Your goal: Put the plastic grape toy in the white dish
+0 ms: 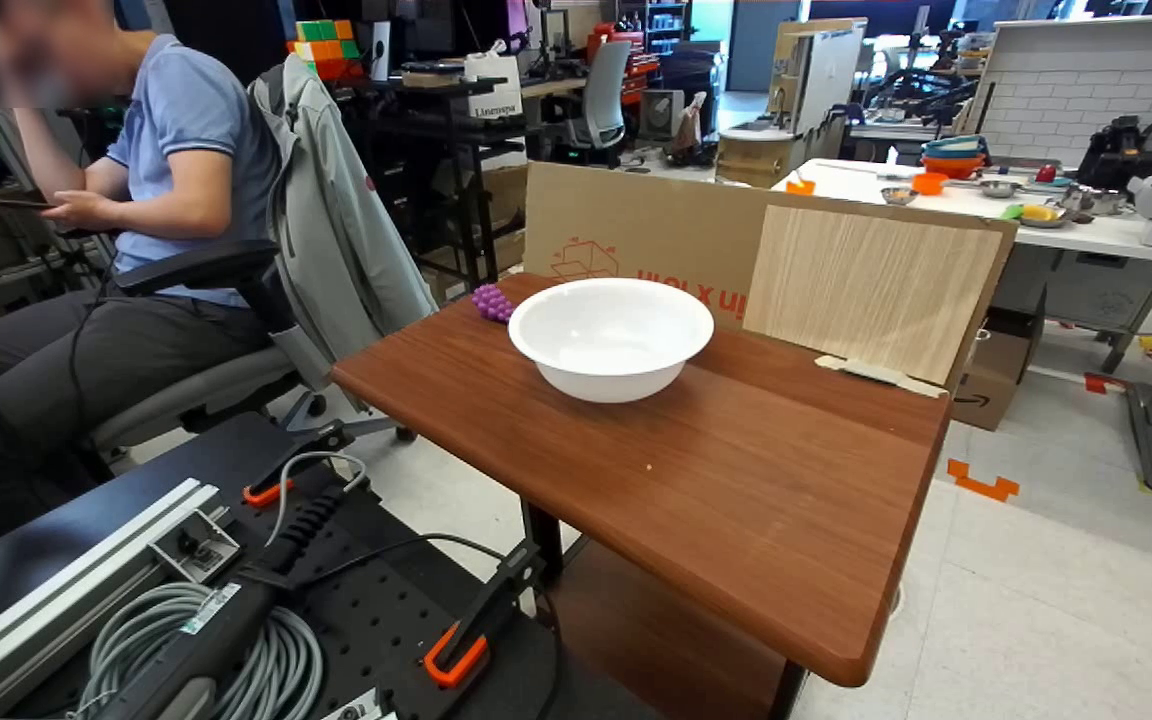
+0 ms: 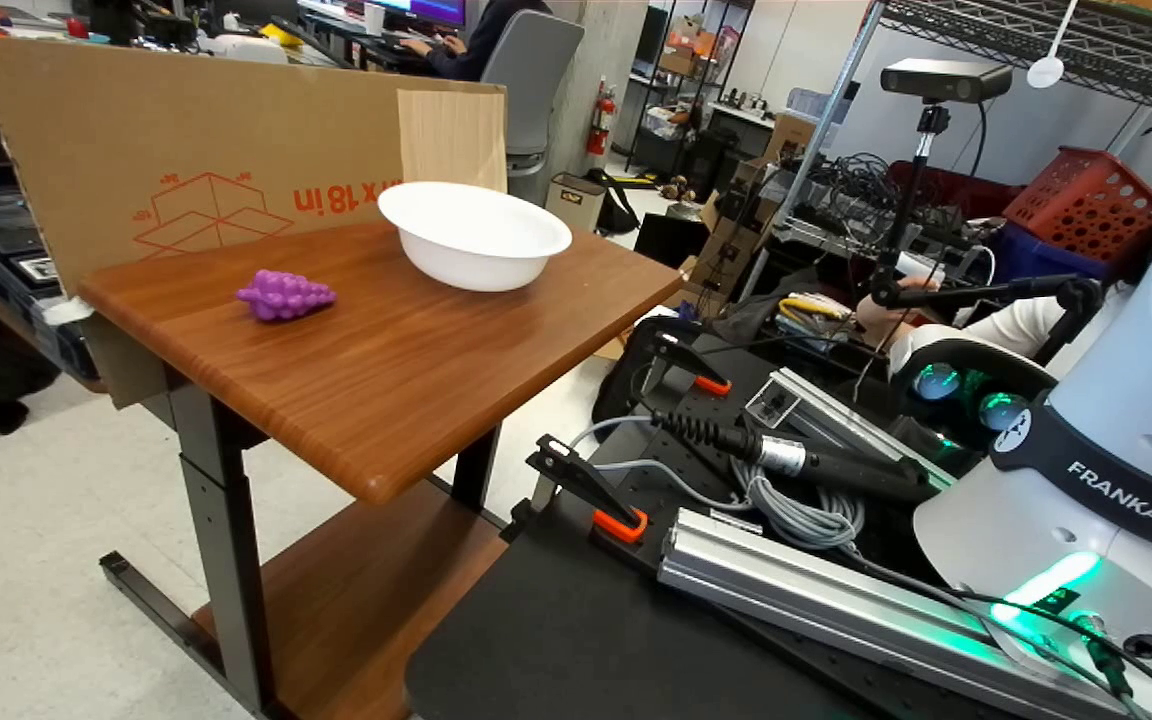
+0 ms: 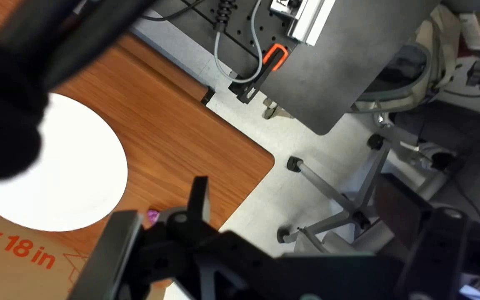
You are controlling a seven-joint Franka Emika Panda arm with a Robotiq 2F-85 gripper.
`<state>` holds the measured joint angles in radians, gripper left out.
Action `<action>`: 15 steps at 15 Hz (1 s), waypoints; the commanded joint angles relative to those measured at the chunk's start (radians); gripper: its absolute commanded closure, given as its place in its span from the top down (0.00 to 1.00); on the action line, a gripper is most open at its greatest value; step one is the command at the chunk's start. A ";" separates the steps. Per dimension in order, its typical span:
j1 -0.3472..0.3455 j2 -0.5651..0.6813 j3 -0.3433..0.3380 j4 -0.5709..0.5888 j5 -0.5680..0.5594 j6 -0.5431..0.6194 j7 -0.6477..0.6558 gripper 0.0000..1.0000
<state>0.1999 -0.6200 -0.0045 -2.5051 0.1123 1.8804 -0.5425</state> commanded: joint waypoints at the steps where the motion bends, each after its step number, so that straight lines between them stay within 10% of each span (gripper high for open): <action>1: 0.030 0.018 -0.026 0.045 -0.068 -0.091 -0.145 1.00; 11: 0.015 0.010 -0.007 0.024 -0.106 -0.062 -0.192 1.00; 15: 0.023 0.035 -0.008 0.029 -0.160 0.117 -0.267 1.00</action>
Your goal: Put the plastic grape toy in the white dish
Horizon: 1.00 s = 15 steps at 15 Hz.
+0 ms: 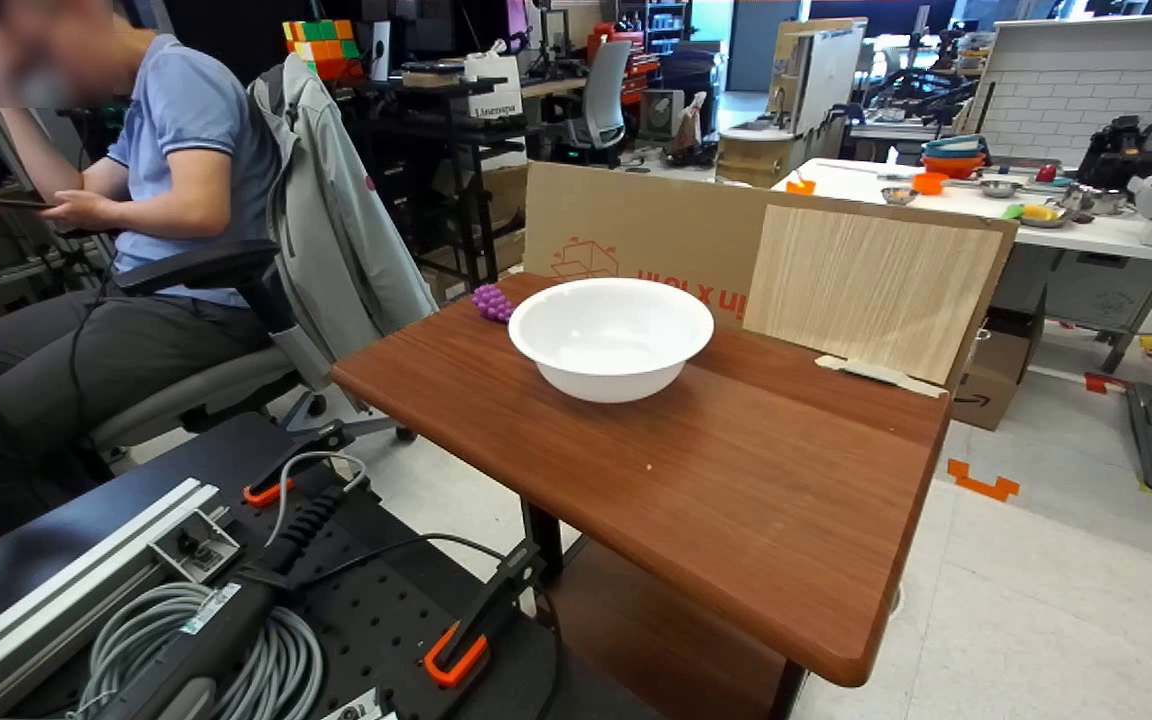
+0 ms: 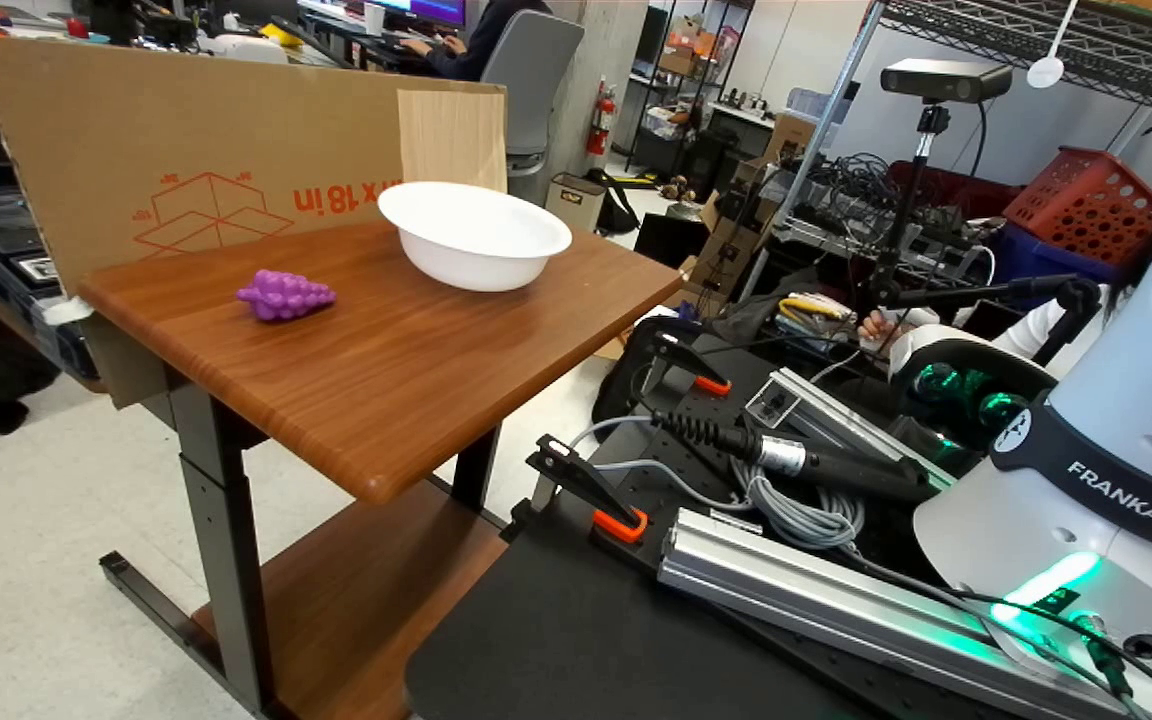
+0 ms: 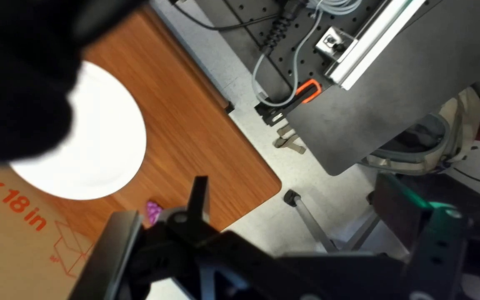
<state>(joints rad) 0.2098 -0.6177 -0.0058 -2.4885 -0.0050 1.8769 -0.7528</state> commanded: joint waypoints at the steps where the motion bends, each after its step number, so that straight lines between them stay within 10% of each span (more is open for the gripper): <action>1: 0.014 0.046 -0.005 0.013 -0.050 0.171 -0.064 1.00; 15: -0.010 0.642 0.057 0.361 -0.032 0.278 -0.052 1.00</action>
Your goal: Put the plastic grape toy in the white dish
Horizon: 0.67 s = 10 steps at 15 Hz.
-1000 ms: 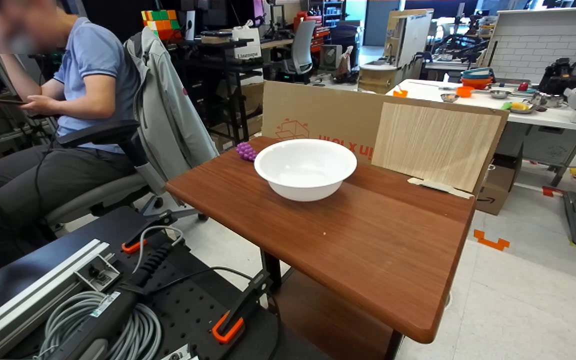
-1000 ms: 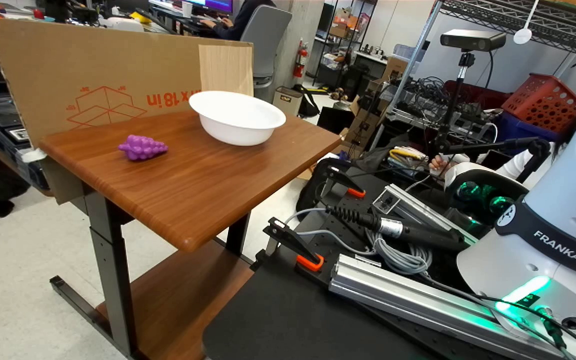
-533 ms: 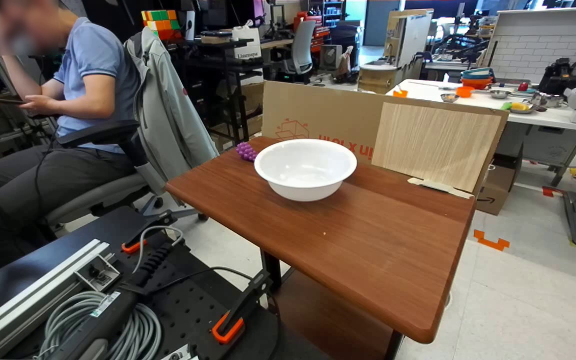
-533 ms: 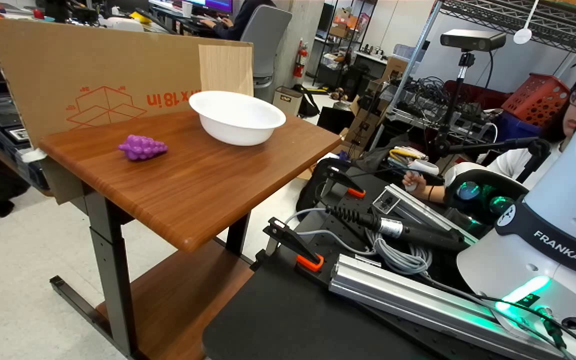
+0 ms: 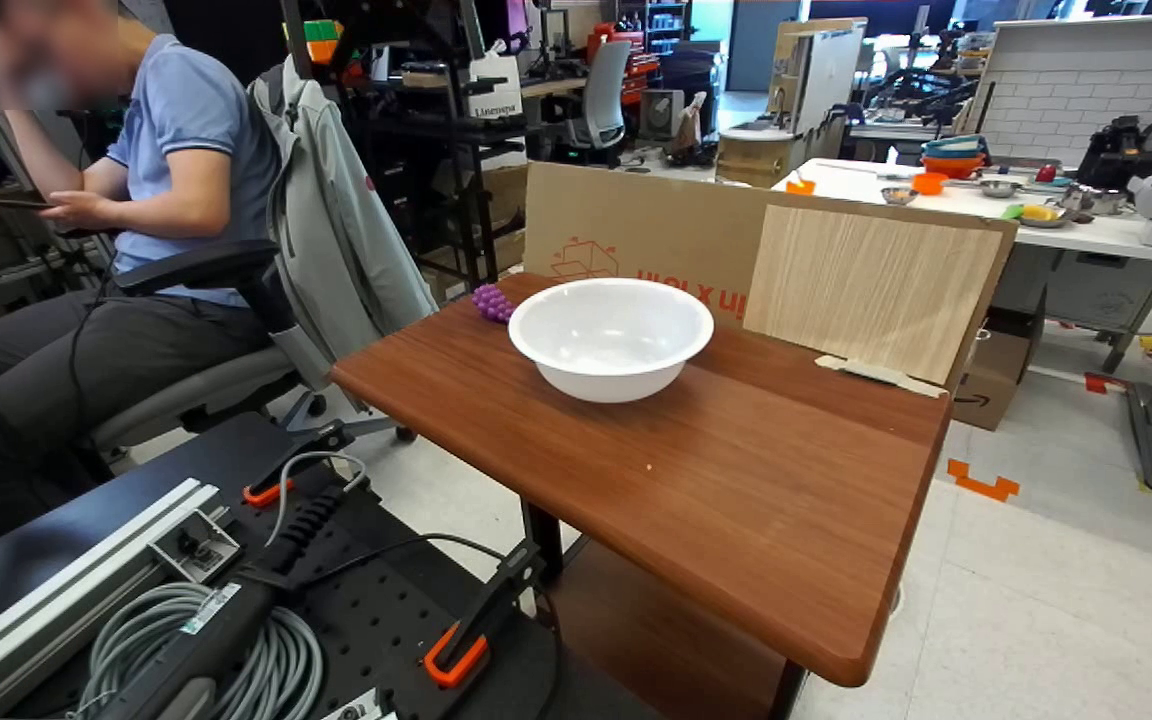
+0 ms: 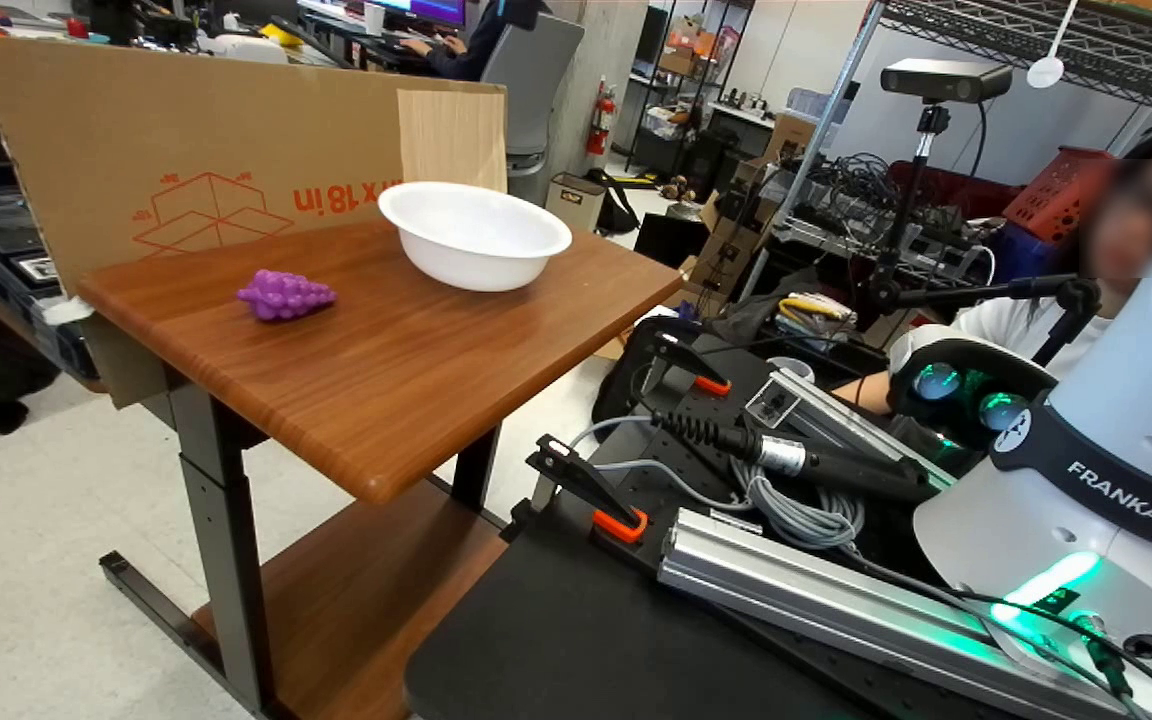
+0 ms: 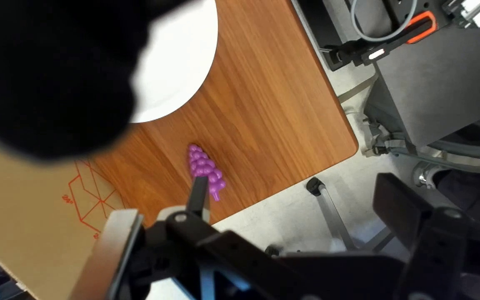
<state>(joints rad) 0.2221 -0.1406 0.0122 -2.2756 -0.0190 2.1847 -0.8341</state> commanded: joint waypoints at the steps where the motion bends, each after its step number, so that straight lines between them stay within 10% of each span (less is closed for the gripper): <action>1: -0.024 0.211 0.050 0.187 -0.015 -0.041 0.037 1.00; 10: -0.033 0.513 0.108 0.455 -0.104 -0.142 0.137 1.00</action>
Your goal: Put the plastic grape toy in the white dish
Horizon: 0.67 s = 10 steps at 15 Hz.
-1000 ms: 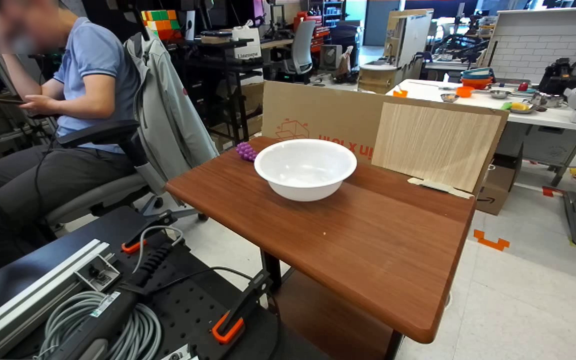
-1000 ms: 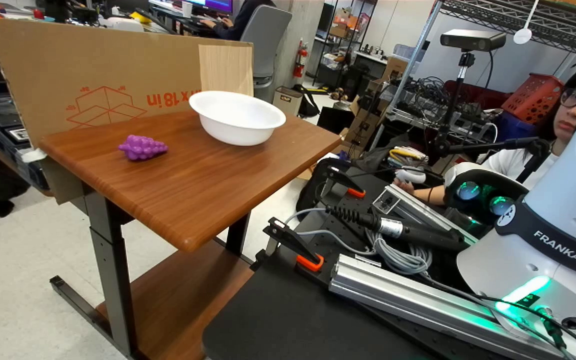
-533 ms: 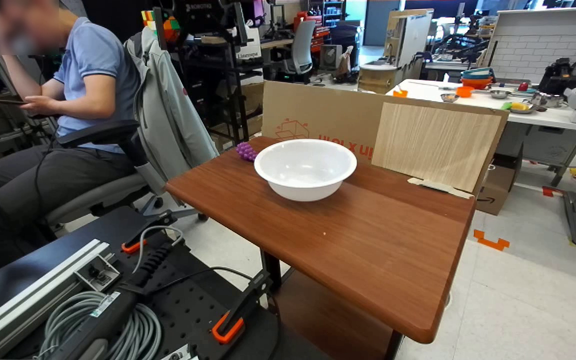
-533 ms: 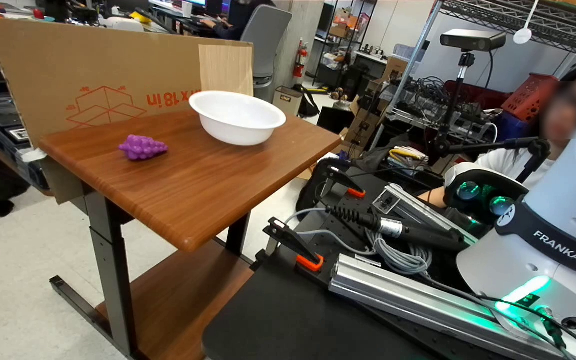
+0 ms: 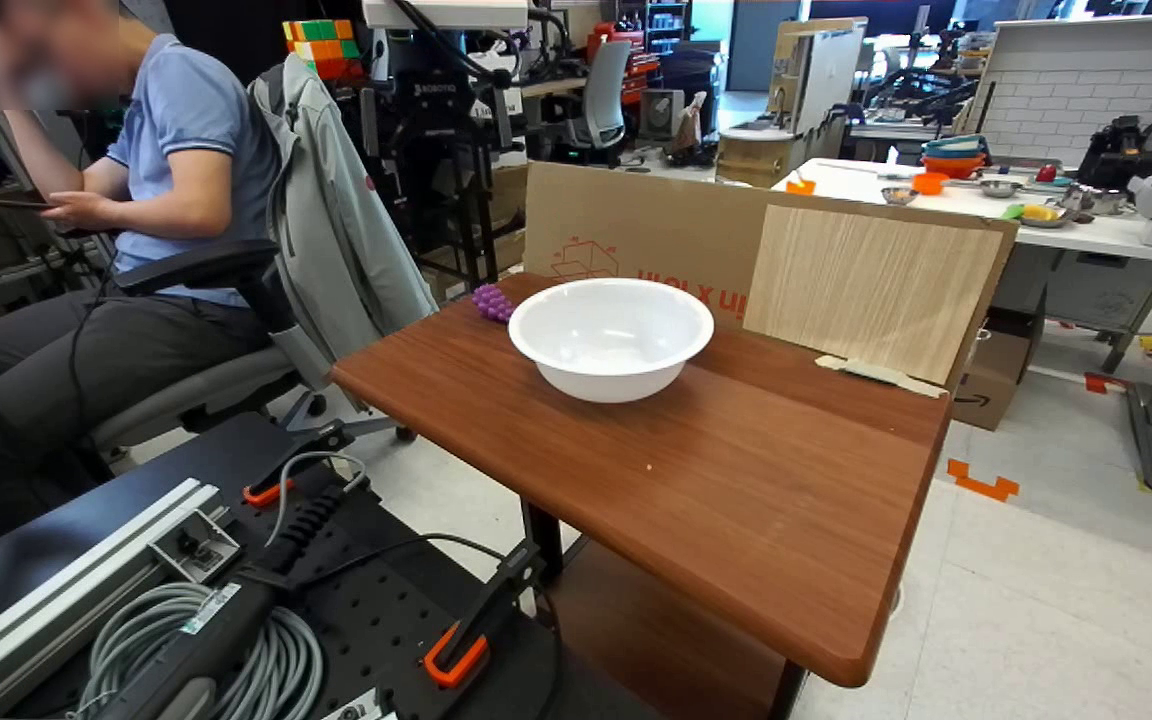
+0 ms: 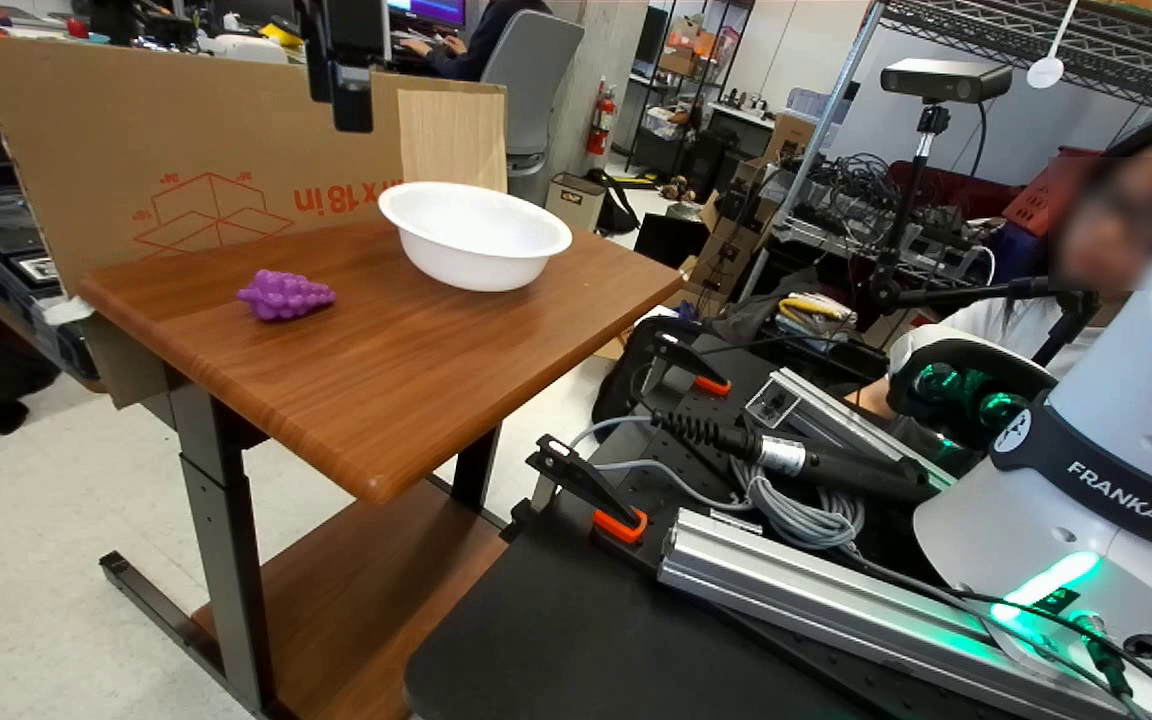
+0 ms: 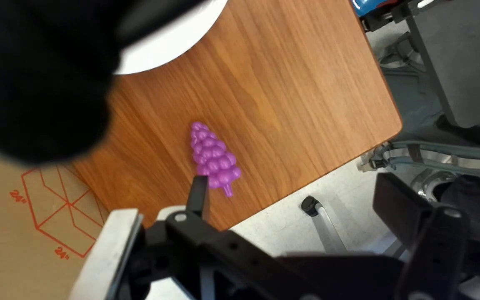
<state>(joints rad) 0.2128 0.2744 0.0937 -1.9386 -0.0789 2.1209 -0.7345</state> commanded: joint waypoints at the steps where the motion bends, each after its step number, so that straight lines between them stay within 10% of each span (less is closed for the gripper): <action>1: -0.023 0.125 0.027 0.144 -0.054 -0.097 0.043 1.00; 10: 0.001 0.369 0.033 0.385 -0.147 -0.252 0.081 1.00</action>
<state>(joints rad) 0.2121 0.5418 0.1048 -1.6892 -0.1828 1.9596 -0.6805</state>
